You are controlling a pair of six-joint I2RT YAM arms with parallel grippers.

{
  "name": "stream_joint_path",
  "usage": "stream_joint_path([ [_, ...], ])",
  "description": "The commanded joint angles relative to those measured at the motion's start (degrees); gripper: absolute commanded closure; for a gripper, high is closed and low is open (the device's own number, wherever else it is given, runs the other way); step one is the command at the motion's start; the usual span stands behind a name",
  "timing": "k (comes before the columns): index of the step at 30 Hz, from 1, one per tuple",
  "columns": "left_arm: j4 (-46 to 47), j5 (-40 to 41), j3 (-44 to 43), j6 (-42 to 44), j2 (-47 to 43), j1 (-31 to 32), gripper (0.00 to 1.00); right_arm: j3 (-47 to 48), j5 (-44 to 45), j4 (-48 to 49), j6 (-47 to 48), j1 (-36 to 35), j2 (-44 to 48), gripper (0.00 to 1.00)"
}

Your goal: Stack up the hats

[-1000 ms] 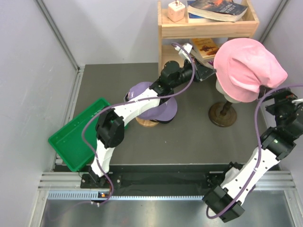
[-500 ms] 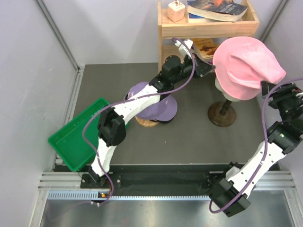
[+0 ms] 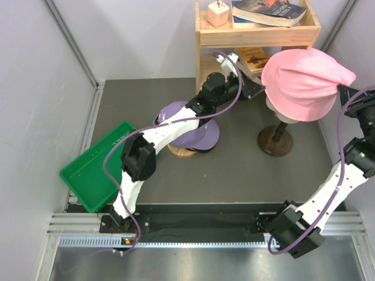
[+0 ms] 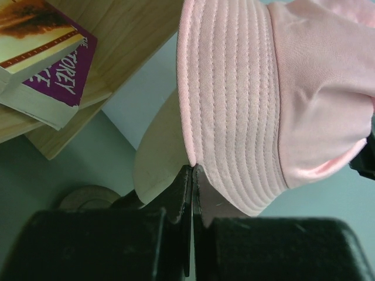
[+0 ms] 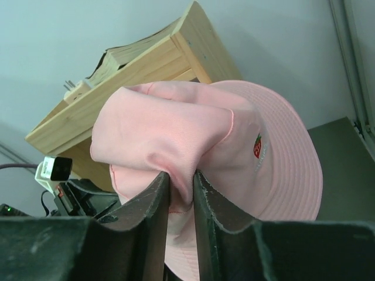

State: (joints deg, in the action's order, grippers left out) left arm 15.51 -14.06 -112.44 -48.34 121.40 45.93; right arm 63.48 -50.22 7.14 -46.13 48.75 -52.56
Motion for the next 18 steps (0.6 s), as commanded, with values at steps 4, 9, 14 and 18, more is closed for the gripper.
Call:
stream_joint_path([
  [4, 1.1, 4.5, 3.5, 0.3, -2.0, -1.5, 1.0, 6.8, 3.4, 5.4, -1.7, -2.8, -3.5, 0.8],
  [9, 3.3, 4.6, 7.4, -0.2, -3.6, -1.4, 1.0, 11.3, 5.0, 1.8, 1.5, -5.1, -5.9, 0.8],
  [14, 3.6, 4.0, 7.9, -0.1, -3.6, -1.3, 1.0, 13.8, 8.0, -2.9, 5.9, -8.9, -8.1, 0.8],
  [18, 2.3, 3.9, 7.9, 1.7, -4.4, -1.1, 1.0, 14.1, 9.2, -7.0, 8.9, -9.9, -8.0, 0.71],
])
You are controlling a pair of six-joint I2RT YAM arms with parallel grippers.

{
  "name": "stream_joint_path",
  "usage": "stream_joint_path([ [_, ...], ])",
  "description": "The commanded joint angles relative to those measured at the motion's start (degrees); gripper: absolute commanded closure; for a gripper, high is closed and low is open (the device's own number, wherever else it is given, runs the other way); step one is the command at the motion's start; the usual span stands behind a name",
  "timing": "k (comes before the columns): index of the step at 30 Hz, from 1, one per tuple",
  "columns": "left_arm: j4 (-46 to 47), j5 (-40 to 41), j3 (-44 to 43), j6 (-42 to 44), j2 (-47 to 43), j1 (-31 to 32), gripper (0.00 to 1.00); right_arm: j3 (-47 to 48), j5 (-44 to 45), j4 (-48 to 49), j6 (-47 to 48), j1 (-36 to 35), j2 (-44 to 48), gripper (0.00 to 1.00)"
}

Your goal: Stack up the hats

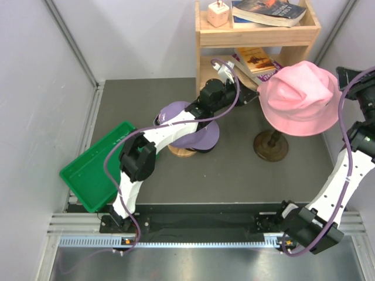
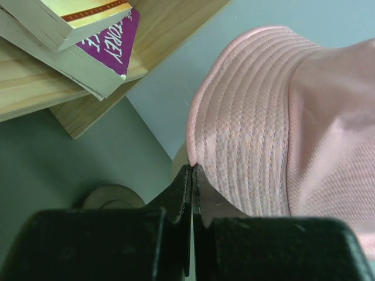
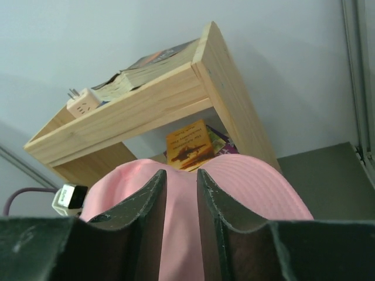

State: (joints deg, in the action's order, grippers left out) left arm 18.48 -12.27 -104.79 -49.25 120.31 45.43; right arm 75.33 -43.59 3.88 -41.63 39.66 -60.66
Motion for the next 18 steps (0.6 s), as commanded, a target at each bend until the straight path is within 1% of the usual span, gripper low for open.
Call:
stream_joint_path([
  [1, -1.2, 2.7, 0.2, 3.1, -3.7, -0.6, 1.0, 2.4, 2.7, -3.7, 4.8, -0.8, 0.7, 0.67],
  [2, -1.6, 3.0, 0.4, 4.1, -4.5, -0.5, 0.93, 2.7, 3.2, -5.5, 5.9, -0.8, 1.1, 0.62],
  [3, -2.1, 3.3, 0.6, 4.5, -5.0, -0.5, 0.87, 2.7, 4.1, -6.9, 6.4, -0.8, 2.0, 0.49],
  [4, -2.2, 3.5, 0.7, 4.9, -5.4, -0.6, 0.81, 2.8, 4.5, -7.5, 6.7, -0.8, 2.4, 0.43],
  [5, -2.2, 4.0, 1.4, 5.5, -6.5, -0.5, 0.64, 3.0, 4.7, -7.9, 7.2, -0.8, 2.7, 0.38],
  [6, -2.2, 4.2, 1.9, 5.9, -7.0, -0.6, 0.58, 3.3, 4.7, -8.3, 7.4, -0.8, 3.2, 0.25],
  [8, -2.7, 5.0, 2.4, 7.2, -8.6, -0.5, 0.49, 4.5, 4.8, -9.1, 7.7, -0.8, 3.6, 0.16],
  [9, -3.0, 5.2, 2.3, 7.6, -9.1, -0.5, 0.4, 4.9, 4.5, -9.2, 7.8, -0.8, 3.6, 0.11],
  [11, -3.9, 6.2, 2.6, 8.8, -11.0, -0.6, 0.32, 6.5, 4.3, -9.2, 7.9, -0.9, 4.1, 0.08],
  [12, -4.1, 6.5, 2.7, 9.3, -11.5, -0.4, 0.23, 6.8, 5.0, -9.3, 8.0, -0.8, 4.8, 0.06],
  [15, -5.6, 8.7, 3.0, 11.9, -14.3, -0.4, 0.14, 9.8, 5.4, -10.0, 8.6, -0.8, 5.2, 0.03],
  [17, -8.0, 10.7, 3.5, 15.4, -17.2, -0.4, 0.01, 12.8, 3.6, -9.1, 7.5, -0.8, 4.6, 0.03],
  [18, -9.0, 14.2, 3.7, 16.8, -18.3, -0.4, 0.01, 13.6, 1.3, -8.4, 6.7, -0.9, 4.1, 0.01],
])
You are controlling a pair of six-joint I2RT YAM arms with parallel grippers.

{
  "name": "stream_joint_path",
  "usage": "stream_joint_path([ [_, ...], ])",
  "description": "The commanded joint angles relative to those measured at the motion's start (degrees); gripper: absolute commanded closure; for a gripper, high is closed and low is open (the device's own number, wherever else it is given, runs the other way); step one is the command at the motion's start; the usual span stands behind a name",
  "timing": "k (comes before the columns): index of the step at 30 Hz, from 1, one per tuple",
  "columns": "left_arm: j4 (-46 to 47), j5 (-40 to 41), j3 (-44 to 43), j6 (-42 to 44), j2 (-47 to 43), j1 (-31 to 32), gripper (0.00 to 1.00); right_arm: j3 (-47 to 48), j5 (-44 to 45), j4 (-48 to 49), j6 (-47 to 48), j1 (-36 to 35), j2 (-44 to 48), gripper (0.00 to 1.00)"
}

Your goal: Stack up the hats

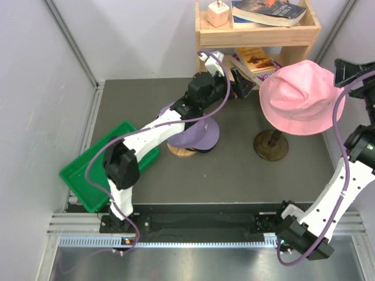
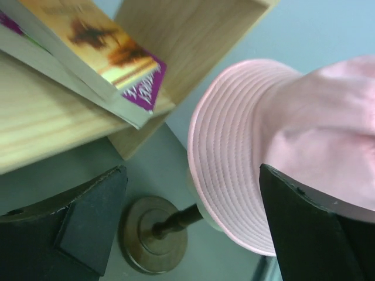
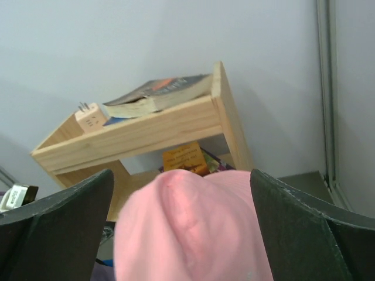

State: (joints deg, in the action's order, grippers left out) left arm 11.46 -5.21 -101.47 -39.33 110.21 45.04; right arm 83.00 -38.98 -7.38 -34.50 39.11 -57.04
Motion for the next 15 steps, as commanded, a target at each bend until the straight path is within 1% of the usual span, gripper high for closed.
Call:
stream_joint_path([
  [1, -3.1, 8.9, 1.3, 8.4, -9.6, 0.1, 0.01, 7.6, -4.0, 3.4, -0.9, -0.4, 0.3, 0.0],
  [3, -6.4, 13.0, 2.4, 13.2, -13.9, 0.1, 0.01, 9.4, -4.1, 3.3, -1.1, -3.1, -0.2, 0.0],
  [4, -7.8, 17.2, 3.5, 14.9, -15.5, 0.1, 0.01, 11.8, -3.8, 2.7, -0.7, -4.6, -0.5, 0.0],
  [5, -9.2, 20.1, 3.9, 17.9, -18.5, 0.1, 0.01, 13.1, -3.6, 1.8, 0.6, -8.9, -0.9, 0.0],
  [6, -12.7, 22.6, 4.5, 19.2, -20.1, 0.1, 0.01, 14.5, -2.1, -1.3, 1.7, -11.6, -2.1, 0.0],
  [7, -14.2, 27.2, 5.9, 20.4, -21.8, 0.1, 0.01, 16.7, -0.5, -3.0, 3.3, -14.5, -2.6, 0.0],
  [8, -16.1, 29.1, 6.5, 22.6, -25.1, 0.1, 0.01, 17.4, 1.3, -5.1, 6.5, -20.5, -3.0, 0.0],
  [9, -20.0, 30.8, 7.1, 23.5, -26.7, 0.1, 0.01, 17.6, 4.9, -7.7, 8.1, -23.4, -3.2, 0.0],
  [10, -22.9, 32.7, 7.9, 24.2, -28.2, 0.1, 0.01, 16.9, 6.9, -9.0, 9.5, -26.1, -3.0, 0.0],
  [11, -25.3, 35.3, 8.4, 24.8, -31.2, 0.1, 0.01, 16.1, 8.8, -9.8, 12.0, -31.3, -2.6, 0.0],
  [12, -27.5, 36.7, 9.0, 25.0, -32.9, 0.1, 0.01, 14.8, 12.8, -10.4, 13.0, -33.7, -1.3, 0.0],
  [13, -32.1, 37.6, 11.1, 25.0, -36.3, 0.1, 0.01, 12.0, 14.6, -11.9, 13.8, -36.2, -0.5, 0.0],
  [14, -33.7, 39.6, 12.4, 24.5, -38.1, 0.1, 0.01, 10.4, 16.2, -12.3, 15.8, -41.4, 0.3, 0.0],
  [15, -35.5, 40.4, 14.0, 24.0, -40.2, 0.1, 0.01, 8.8, 19.6, -12.9, 16.7, -43.7, 2.6, 0.0],
])
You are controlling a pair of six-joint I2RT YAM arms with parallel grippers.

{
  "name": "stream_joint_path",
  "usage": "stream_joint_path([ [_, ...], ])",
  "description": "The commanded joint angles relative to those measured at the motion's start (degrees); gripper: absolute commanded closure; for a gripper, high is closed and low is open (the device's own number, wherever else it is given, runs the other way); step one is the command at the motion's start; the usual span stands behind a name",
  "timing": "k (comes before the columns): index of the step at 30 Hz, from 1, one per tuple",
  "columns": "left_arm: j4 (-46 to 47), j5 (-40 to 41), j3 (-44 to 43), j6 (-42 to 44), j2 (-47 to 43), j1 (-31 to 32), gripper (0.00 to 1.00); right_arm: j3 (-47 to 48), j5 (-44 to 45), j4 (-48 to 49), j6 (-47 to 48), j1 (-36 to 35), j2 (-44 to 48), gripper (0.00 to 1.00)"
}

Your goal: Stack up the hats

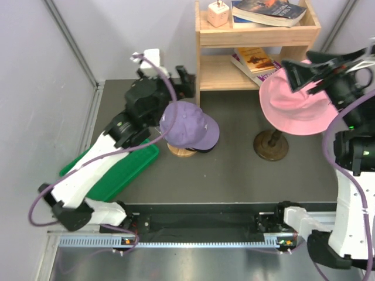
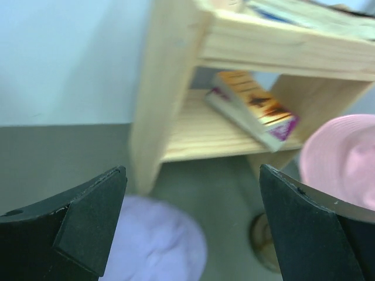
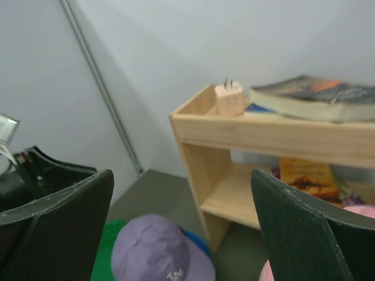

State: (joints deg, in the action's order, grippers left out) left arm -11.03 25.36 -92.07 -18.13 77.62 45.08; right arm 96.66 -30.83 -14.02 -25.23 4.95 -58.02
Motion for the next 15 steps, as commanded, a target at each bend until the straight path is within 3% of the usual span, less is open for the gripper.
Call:
stream_joint_path([
  [1, -15.1, 10.5, 8.0, 1.8, -12.0, -0.1, 0.01, -8.8, 13.6, -6.5, 8.0, -11.6, 5.2, 0.0],
  [3, -17.0, 12.4, 11.6, 0.8, -16.7, 0.0, 0.01, -12.8, 17.6, -6.0, 8.9, -15.4, 11.0, 0.0],
  [7, -23.9, 14.5, 18.0, -3.3, -28.8, 0.1, 0.01, -18.2, 16.9, -10.0, 9.6, -15.6, 18.3, 0.0],
  [15, -33.7, 17.0, 23.2, -7.7, -40.1, 0.0, 0.01, -24.8, 15.4, -14.7, 12.0, -15.6, 27.7, 0.0],
])
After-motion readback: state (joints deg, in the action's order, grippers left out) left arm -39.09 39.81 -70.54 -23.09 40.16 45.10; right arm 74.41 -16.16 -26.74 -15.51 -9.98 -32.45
